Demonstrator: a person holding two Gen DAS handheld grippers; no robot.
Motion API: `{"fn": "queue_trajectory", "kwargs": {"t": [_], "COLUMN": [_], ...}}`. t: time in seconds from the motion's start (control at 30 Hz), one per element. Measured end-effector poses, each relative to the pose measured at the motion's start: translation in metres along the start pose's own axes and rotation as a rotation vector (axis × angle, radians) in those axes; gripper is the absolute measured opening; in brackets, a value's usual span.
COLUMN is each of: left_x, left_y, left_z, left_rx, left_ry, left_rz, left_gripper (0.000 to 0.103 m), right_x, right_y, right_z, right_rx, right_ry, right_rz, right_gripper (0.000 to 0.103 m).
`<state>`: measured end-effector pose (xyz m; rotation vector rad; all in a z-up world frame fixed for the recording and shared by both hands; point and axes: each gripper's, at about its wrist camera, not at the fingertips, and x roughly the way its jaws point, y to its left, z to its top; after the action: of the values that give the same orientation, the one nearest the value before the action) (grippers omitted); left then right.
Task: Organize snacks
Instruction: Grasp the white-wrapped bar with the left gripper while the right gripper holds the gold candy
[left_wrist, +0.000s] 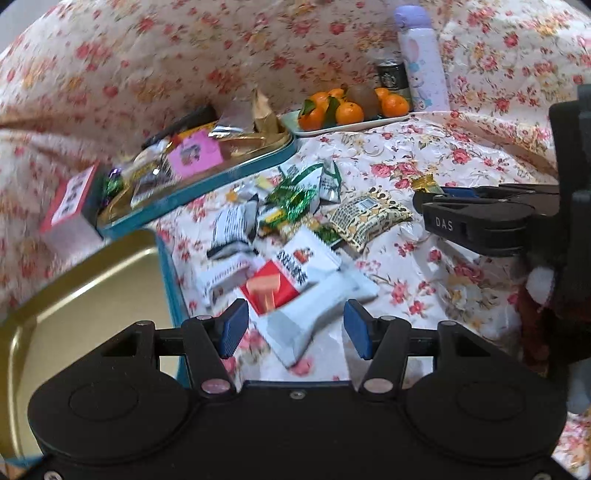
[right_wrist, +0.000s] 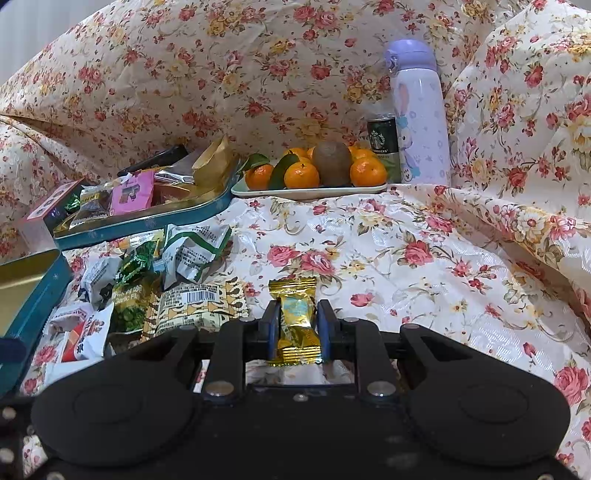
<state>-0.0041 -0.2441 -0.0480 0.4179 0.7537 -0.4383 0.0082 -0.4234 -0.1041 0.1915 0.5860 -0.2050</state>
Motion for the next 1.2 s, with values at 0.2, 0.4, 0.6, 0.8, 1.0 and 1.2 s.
{"fn": "queue_trajectory", "kwargs": {"t": [0.2,0.4,0.6,0.8,1.0,1.2], "left_x": [0.009,0.017,0.005,0.007,0.019,0.024], "left_y": [0.001,-0.002,-0.008,0.0,-0.004,-0.006], "left_z": [0.004,-0.003,-0.007,0.007,0.014,0.018], "left_rx": [0.044,0.01,0.019,-0.008,0.021,-0.007], "left_ry": [0.016,0.084,0.075,0.049,0.061,0.064], "left_rz": [-0.016,-0.058,-0.124,-0.118,-0.137,-0.155], "left_gripper": [0.062,0.057,0.056,0.056,0.056,0.056], "right_x": [-0.001,-0.001,0.0,0.0,0.0,0.0], "right_y": [-0.001,0.001,0.001,0.001,0.001,0.0], "right_z": [-0.001,-0.002,-0.002,-0.001,-0.001,-0.001], "right_rx": [0.012,0.003,0.003,0.002,0.001,0.006], "right_ry": [-0.002,-0.002,-0.003,-0.003,-0.003,-0.004], "right_rz": [0.0,-0.009,-0.005,-0.003,-0.002,0.001], "right_gripper": [0.021,0.02,0.02,0.02,0.02,0.02]}}
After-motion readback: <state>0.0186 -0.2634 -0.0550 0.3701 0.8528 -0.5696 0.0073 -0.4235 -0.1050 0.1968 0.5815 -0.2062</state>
